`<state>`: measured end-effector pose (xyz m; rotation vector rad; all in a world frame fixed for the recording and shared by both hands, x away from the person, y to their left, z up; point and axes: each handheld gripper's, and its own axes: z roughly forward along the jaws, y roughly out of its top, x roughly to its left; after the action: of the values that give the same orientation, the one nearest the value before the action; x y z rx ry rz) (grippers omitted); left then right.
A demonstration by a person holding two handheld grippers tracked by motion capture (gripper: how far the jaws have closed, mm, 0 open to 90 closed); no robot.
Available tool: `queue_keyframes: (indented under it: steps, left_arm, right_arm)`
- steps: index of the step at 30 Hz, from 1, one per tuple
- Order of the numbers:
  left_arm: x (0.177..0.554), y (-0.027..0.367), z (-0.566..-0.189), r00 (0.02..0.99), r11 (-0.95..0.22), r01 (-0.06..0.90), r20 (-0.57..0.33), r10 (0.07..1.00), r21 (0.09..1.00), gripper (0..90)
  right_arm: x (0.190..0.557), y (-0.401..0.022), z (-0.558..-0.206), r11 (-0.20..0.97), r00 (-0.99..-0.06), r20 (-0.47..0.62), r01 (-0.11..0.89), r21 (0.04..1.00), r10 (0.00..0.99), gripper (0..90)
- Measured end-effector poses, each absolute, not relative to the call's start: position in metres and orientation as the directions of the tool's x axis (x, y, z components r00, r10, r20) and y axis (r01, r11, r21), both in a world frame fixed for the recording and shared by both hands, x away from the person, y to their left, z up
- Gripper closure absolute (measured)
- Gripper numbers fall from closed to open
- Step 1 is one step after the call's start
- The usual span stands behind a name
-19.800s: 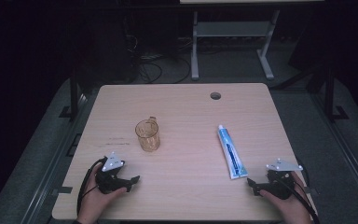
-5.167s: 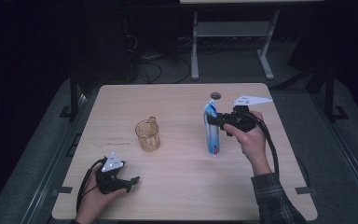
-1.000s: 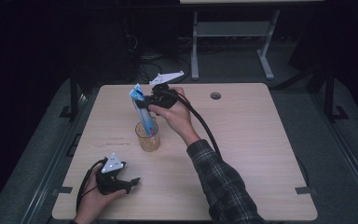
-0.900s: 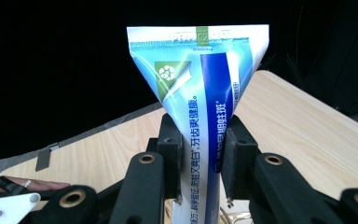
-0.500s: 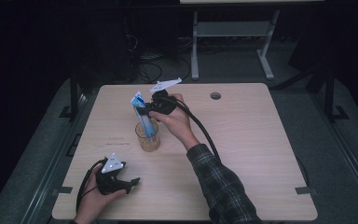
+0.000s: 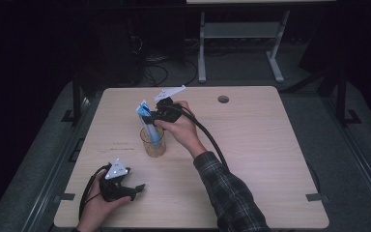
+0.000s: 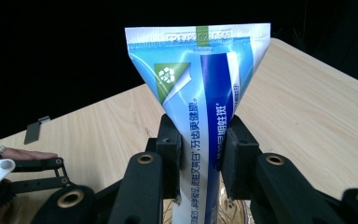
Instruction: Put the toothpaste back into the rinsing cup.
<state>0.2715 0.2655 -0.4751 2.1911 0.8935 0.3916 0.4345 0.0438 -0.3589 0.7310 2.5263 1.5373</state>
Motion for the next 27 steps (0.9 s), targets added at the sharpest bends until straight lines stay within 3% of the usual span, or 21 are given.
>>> queue_keyframes:
  steps: [5,9,17,27]
  left_arm:
    - [0.271,0.265,-0.475,0.712,-0.495,0.481,0.006,0.702,0.724,13.9]
    - [0.272,0.266,-0.475,0.713,-0.497,0.479,0.010,0.701,0.724,13.9]
    - [0.271,0.266,-0.475,0.714,-0.498,0.480,0.007,0.700,0.722,13.9]
    - [0.272,0.265,-0.475,0.715,-0.498,0.479,0.008,0.699,0.723,13.8]
  right_arm:
    - [0.435,0.043,-0.361,0.368,-0.881,0.172,0.351,0.861,0.440,69.2]
    - [0.435,0.040,-0.358,0.362,-0.876,0.161,0.347,0.865,0.455,59.8]
    - [0.430,0.013,-0.356,0.350,-0.865,0.142,0.338,0.874,0.481,49.9]
    - [0.417,-0.042,-0.360,0.317,-0.824,0.127,0.348,0.882,0.551,46.9]
